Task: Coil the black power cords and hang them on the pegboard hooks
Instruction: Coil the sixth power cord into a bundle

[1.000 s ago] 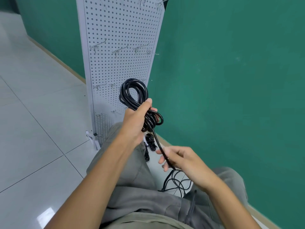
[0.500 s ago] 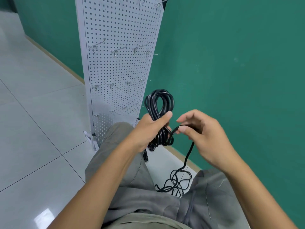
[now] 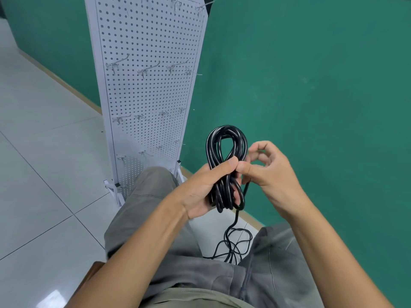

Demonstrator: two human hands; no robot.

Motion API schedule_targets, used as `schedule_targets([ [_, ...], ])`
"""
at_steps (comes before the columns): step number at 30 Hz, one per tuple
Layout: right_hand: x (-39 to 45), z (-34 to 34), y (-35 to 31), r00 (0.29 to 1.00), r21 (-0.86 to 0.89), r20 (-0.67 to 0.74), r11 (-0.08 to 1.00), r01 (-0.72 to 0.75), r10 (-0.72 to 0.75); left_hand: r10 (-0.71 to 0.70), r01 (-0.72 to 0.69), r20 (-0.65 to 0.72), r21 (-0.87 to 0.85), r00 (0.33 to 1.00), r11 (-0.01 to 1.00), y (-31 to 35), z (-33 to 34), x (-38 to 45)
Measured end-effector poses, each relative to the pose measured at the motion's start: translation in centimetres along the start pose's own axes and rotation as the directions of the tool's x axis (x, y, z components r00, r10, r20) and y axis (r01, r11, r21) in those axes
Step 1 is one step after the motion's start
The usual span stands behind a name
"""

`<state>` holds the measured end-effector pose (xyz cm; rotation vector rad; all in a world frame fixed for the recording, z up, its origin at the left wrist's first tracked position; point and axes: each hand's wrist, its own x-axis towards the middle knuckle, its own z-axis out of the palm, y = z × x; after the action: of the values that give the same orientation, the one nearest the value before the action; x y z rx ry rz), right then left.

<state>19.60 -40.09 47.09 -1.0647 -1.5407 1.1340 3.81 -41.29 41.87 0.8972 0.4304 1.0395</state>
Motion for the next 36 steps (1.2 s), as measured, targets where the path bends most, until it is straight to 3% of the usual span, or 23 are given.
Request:
schedule_targets([
  [5, -0.7, -0.6, 3.1, 0.985, 0.131, 0.144, 0.985, -0.111, 0.092, -0.01, 0.025, 0.085, -0.181, 0.996, 0.983, 1.0, 0.4, -0.4],
  [8, -1.7, -0.8, 4.8, 0.984, 0.132, 0.127, 0.981, -0.141, 0.124, -0.009, 0.017, 0.042, -0.193, 0.999, 0.981, 1.9, -0.1, -0.5],
  [12, -2.8, -0.9, 4.9, 0.987, 0.202, -0.019, 0.967, -0.152, 0.159, -0.037, 0.036, -0.126, -0.006, 0.991, 0.999, 2.2, -0.7, -0.4],
  [16, -3.4, -1.2, 2.7, 0.992, 0.277, -0.098, 0.96, -0.051, 0.081, -0.017, 0.093, -0.277, 0.266, 0.961, 0.96, 2.1, -1.4, 0.1],
  [19, -3.5, -0.9, 1.1, 0.993, 0.167, -0.115, 0.986, 0.025, -0.006, -0.017, 0.151, -0.338, 0.375, 0.941, 0.915, 1.5, -1.3, 0.5],
  [23, -3.5, 0.1, -0.8, 0.978, -0.206, -0.074, 0.963, 0.176, -0.195, -0.034, 0.187, -0.369, 0.387, 0.929, 0.903, 0.5, -0.8, 0.8],
  [25, -3.4, 0.5, -1.4, 0.974, -0.299, -0.047, 0.933, 0.199, -0.223, -0.041, 0.187, -0.365, 0.375, 0.93, 0.908, 0.2, -0.8, 0.9],
  [32, -2.2, 1.5, -3.3, 0.973, -0.284, -0.006, 0.933, 0.219, -0.231, -0.094, 0.194, -0.311, 0.308, 0.946, 0.931, 0.3, -0.5, 0.7],
  [36, -3.1, 1.8, -3.1, 0.965, -0.282, 0.029, 0.924, 0.258, -0.26, -0.053, 0.188, -0.405, 0.301, 0.913, 0.935, 0.5, -0.8, 0.9],
])
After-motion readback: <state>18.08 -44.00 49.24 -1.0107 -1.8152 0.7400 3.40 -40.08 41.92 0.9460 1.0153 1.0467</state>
